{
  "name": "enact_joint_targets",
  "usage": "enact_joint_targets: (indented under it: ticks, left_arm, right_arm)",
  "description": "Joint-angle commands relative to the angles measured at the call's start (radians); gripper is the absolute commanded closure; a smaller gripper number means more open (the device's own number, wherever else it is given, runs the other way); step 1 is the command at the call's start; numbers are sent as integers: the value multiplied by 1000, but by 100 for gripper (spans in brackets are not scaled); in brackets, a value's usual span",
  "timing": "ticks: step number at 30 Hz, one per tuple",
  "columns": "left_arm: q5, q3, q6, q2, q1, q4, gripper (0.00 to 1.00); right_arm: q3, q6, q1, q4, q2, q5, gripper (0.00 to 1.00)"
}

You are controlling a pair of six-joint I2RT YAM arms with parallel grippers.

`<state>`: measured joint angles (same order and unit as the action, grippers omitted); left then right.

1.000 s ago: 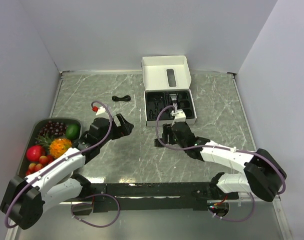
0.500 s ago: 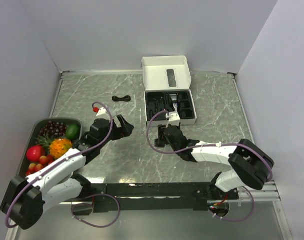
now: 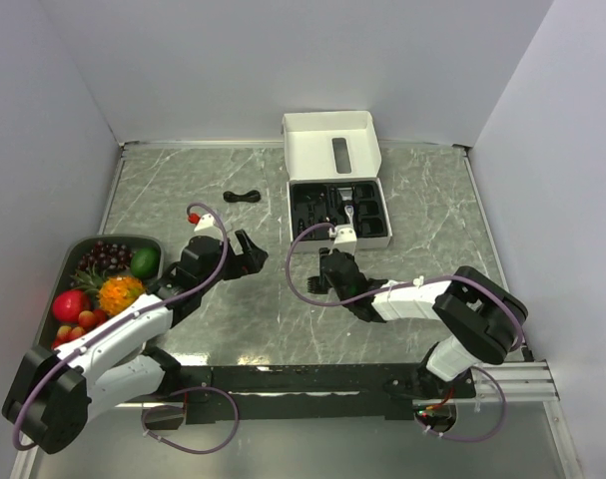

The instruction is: Sort the hair-cutting tools

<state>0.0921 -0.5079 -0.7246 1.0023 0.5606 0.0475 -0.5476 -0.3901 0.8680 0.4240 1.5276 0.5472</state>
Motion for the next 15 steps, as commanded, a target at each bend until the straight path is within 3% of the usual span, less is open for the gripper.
enact_joint_targets:
  ticks: [1,9,15]
  left_arm:
    - [-8,3,7,9,5,49,1]
    - [0,5,7,-8,5,37,1]
    - [1,-15,4,-10,4,-1,1]
  right_arm:
    - [8,14,6,64,-6,33,62]
    - [-55,0,17,-49,-18,71,97]
    - [-313,-38,22,-548,-102,108,100]
